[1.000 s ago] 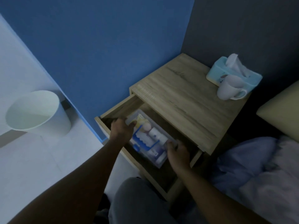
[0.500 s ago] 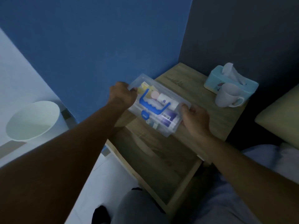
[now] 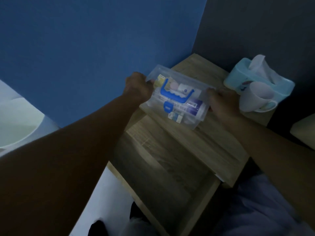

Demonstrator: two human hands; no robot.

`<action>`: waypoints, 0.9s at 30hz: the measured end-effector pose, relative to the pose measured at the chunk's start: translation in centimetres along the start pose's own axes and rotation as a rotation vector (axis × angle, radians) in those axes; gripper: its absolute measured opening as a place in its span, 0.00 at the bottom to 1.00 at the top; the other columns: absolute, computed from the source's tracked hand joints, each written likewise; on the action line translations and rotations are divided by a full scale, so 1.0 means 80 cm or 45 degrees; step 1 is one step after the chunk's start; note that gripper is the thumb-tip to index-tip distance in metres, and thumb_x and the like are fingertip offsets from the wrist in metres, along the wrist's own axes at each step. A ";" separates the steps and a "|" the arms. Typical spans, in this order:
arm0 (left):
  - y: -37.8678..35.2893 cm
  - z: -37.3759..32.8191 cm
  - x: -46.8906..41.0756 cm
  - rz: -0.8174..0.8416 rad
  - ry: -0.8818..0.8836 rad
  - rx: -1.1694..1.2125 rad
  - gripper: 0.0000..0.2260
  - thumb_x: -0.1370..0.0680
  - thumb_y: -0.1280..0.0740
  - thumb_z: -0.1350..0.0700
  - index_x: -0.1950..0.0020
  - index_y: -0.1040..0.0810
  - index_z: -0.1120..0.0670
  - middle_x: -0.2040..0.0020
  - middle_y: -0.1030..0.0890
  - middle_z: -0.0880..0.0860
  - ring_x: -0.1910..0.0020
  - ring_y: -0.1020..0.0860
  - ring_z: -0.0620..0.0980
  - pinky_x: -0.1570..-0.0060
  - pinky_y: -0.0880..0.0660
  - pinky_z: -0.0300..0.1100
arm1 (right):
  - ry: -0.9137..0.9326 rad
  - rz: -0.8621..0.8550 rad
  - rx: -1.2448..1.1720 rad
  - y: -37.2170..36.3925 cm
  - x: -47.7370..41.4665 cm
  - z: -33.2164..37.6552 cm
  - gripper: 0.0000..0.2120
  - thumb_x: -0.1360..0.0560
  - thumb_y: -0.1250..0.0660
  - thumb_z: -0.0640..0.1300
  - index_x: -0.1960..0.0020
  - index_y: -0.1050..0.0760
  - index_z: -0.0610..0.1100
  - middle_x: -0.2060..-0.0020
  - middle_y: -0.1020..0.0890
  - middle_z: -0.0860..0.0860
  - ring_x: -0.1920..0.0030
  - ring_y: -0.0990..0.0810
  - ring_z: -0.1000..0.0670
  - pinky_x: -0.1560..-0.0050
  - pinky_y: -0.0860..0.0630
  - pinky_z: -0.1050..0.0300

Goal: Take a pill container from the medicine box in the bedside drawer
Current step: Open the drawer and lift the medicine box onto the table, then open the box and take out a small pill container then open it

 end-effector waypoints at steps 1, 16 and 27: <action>-0.004 0.003 0.004 -0.018 -0.032 -0.022 0.18 0.23 0.34 0.46 0.40 0.21 0.57 0.42 0.19 0.59 0.45 0.19 0.58 0.43 0.23 0.45 | 0.034 0.004 0.043 0.000 0.001 -0.003 0.16 0.22 0.38 0.52 0.57 0.21 0.41 0.63 0.19 0.48 0.62 0.21 0.52 0.69 0.30 0.70; -0.079 0.028 0.110 0.160 0.094 0.573 0.16 0.22 0.34 0.58 0.37 0.36 0.52 0.52 0.26 0.46 0.54 0.23 0.44 0.60 0.23 0.38 | 0.605 0.297 0.697 -0.012 0.041 0.009 0.49 0.26 0.36 0.67 0.19 0.54 0.40 0.19 0.49 0.45 0.19 0.50 0.46 0.21 0.44 0.45; -0.080 0.030 0.107 0.040 0.048 0.630 0.18 0.25 0.33 0.40 0.47 0.25 0.54 0.55 0.19 0.50 0.57 0.19 0.47 0.63 0.23 0.39 | 0.577 0.255 0.702 -0.009 0.043 0.015 0.51 0.28 0.30 0.65 0.19 0.52 0.40 0.19 0.48 0.46 0.19 0.51 0.48 0.22 0.51 0.53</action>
Point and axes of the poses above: each hand's wrist, its own x-axis away from the middle knuckle, its own y-axis out of the back of the hand, z = x × y, the point moved 4 cm from there along -x, towards the middle knuckle
